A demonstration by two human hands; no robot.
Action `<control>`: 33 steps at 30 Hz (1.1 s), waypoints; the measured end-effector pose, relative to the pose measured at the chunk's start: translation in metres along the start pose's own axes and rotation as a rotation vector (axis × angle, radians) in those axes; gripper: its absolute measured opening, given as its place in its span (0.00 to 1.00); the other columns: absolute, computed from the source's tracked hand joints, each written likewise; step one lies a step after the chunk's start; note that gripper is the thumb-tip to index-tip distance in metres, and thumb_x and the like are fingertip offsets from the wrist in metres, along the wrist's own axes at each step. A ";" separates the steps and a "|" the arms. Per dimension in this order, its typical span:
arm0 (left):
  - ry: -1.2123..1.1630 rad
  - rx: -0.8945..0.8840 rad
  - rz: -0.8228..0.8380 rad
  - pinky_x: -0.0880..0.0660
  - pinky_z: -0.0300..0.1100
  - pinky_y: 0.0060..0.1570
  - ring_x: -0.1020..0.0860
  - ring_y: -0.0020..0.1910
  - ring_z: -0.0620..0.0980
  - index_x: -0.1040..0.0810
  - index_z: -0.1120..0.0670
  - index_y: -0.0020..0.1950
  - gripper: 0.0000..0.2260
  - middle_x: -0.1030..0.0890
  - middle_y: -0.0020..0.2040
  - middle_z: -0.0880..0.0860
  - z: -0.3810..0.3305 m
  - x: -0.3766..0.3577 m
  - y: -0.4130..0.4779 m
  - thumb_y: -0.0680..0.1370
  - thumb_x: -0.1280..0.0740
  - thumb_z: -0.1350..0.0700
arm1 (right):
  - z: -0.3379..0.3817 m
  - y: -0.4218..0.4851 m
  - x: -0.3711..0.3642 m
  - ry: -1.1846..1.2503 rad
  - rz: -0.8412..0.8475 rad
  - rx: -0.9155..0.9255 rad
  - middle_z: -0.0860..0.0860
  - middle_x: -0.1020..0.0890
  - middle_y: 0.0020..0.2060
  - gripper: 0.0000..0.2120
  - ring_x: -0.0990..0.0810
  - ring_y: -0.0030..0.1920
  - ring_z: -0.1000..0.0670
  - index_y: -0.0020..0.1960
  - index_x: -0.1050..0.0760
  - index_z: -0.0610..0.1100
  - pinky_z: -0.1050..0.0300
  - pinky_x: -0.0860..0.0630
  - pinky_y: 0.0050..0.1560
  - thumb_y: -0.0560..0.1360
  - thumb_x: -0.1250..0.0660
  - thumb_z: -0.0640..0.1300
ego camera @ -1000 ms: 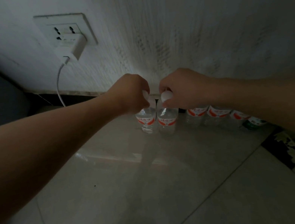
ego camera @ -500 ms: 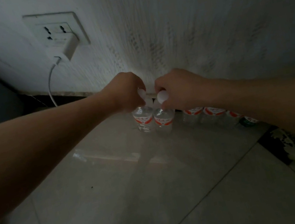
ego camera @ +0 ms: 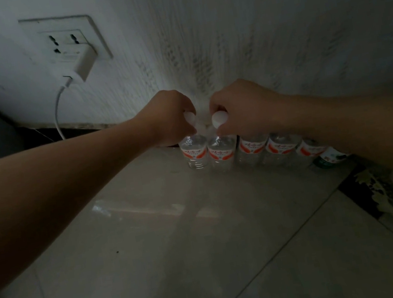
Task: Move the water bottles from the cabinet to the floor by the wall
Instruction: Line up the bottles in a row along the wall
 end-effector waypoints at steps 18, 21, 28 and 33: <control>-0.031 -0.011 -0.006 0.32 0.40 0.46 0.22 0.55 0.52 0.18 0.54 0.58 0.15 0.18 0.54 0.53 -0.008 -0.003 0.015 0.71 0.26 0.56 | -0.021 0.004 -0.005 0.032 -0.077 -0.029 0.52 0.21 0.43 0.13 0.24 0.43 0.52 0.49 0.22 0.46 0.57 0.29 0.41 0.68 0.24 0.47; -0.034 -0.015 -0.006 0.32 0.39 0.46 0.22 0.54 0.51 0.18 0.55 0.58 0.15 0.18 0.55 0.53 -0.007 -0.004 0.017 0.72 0.26 0.56 | -0.022 0.004 -0.005 0.041 -0.086 -0.030 0.52 0.22 0.43 0.13 0.24 0.43 0.52 0.50 0.22 0.45 0.58 0.31 0.41 0.68 0.24 0.47; -0.030 -0.040 -0.031 0.33 0.39 0.45 0.23 0.50 0.49 0.17 0.55 0.57 0.15 0.17 0.54 0.54 -0.006 -0.006 0.018 0.71 0.25 0.55 | -0.026 0.007 -0.007 0.036 -0.101 -0.014 0.50 0.20 0.42 0.11 0.23 0.42 0.50 0.47 0.22 0.45 0.55 0.27 0.41 0.68 0.26 0.47; -0.026 -0.057 -0.042 0.31 0.40 0.46 0.21 0.52 0.51 0.17 0.55 0.57 0.15 0.17 0.54 0.54 -0.005 -0.007 0.018 0.72 0.25 0.54 | -0.027 0.009 -0.009 0.026 -0.106 -0.015 0.49 0.19 0.42 0.10 0.24 0.42 0.50 0.48 0.21 0.44 0.56 0.28 0.41 0.68 0.27 0.46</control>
Point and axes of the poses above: each hand's wrist, its own y-axis towards the middle knuckle, its own x-axis out of the back of the hand, z = x × y, the point moved 4 cm from there along y, towards the middle knuckle
